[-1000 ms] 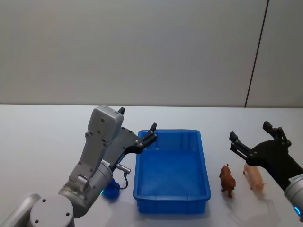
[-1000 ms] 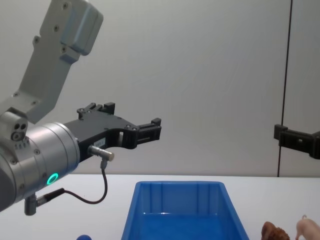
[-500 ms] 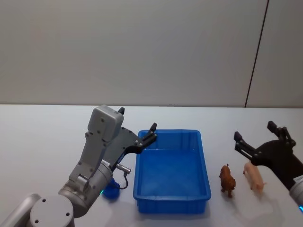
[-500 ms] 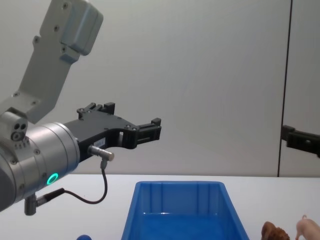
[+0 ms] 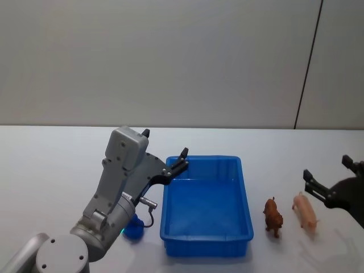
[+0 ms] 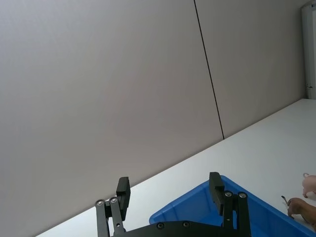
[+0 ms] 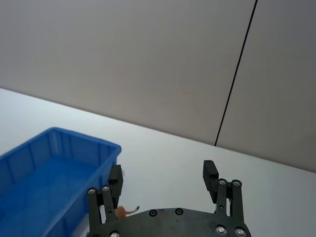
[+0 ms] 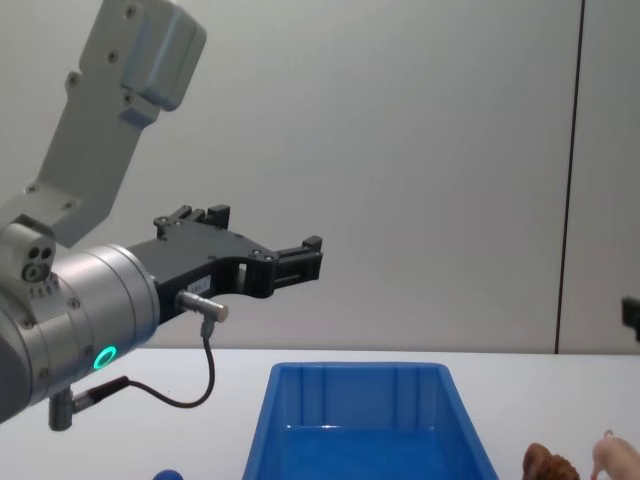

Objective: Pick up the two dolls from the table and place them into the box.

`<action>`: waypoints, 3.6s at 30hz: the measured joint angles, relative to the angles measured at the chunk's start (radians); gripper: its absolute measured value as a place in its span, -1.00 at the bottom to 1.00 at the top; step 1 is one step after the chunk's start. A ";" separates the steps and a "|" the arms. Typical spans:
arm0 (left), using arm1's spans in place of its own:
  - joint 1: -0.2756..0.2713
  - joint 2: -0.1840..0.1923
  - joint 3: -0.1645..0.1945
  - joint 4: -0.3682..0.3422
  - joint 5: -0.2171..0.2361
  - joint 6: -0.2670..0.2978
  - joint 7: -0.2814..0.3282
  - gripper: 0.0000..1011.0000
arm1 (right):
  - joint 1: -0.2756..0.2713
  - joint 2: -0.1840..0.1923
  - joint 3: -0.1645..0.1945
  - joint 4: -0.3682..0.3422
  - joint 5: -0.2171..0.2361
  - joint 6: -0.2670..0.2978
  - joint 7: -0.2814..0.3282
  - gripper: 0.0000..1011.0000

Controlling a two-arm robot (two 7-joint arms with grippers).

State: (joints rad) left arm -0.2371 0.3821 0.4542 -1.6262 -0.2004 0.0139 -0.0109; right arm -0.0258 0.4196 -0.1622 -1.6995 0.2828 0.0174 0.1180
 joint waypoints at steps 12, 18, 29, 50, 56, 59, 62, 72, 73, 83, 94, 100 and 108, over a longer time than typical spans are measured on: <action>0.000 0.000 0.000 0.000 0.000 0.000 0.000 0.98 | -0.005 0.017 0.011 0.054 0.011 0.075 0.043 0.98; 0.000 0.000 0.000 0.000 0.000 0.000 0.000 0.98 | 0.014 0.004 0.003 0.100 0.014 0.115 0.054 0.98; 0.000 0.000 0.000 0.000 0.000 0.000 0.000 0.98 | 0.064 -0.034 -0.017 0.189 0.010 0.145 0.067 0.98; 0.000 0.000 0.000 0.000 0.000 0.000 0.000 0.98 | 0.167 -0.107 -0.055 0.355 -0.017 0.202 0.065 0.97; 0.000 0.000 0.000 0.000 0.000 0.000 0.000 0.98 | 0.185 -0.121 -0.065 0.387 -0.028 0.214 0.059 0.74; 0.000 0.000 0.000 0.000 0.000 0.000 0.000 0.98 | 0.191 -0.128 -0.069 0.399 -0.032 0.215 0.054 0.52; 0.000 0.000 0.000 0.000 0.000 0.000 0.000 0.98 | 0.194 -0.132 -0.071 0.405 -0.034 0.215 0.049 0.41; 0.000 0.000 0.000 0.000 0.000 0.000 0.000 0.98 | 0.202 -0.142 -0.073 0.413 -0.039 0.201 0.017 -0.22; 0.000 0.000 0.000 0.000 0.000 0.000 0.000 0.98 | 0.202 -0.142 -0.073 0.412 -0.040 0.198 0.015 -0.25; 0.000 0.000 0.000 0.000 0.000 0.000 0.000 0.98 | 0.201 -0.140 -0.070 0.373 -0.060 0.150 0.005 -0.26; 0.000 0.000 0.000 0.000 0.000 0.000 0.000 0.98 | 0.210 -0.136 -0.070 0.297 -0.086 0.113 0.066 -0.27; 0.000 0.000 0.000 0.000 0.000 0.000 0.000 0.98 | 0.233 -0.142 -0.077 0.270 -0.102 0.113 0.131 -0.27; 0.000 0.000 0.000 0.000 0.000 0.000 0.000 0.98 | 0.287 -0.168 -0.098 0.275 -0.130 0.145 0.235 -0.26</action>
State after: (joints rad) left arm -0.2371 0.3821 0.4542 -1.6262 -0.2003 0.0138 -0.0109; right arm 0.2613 0.2519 -0.2603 -1.4246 0.1524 0.1619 0.3534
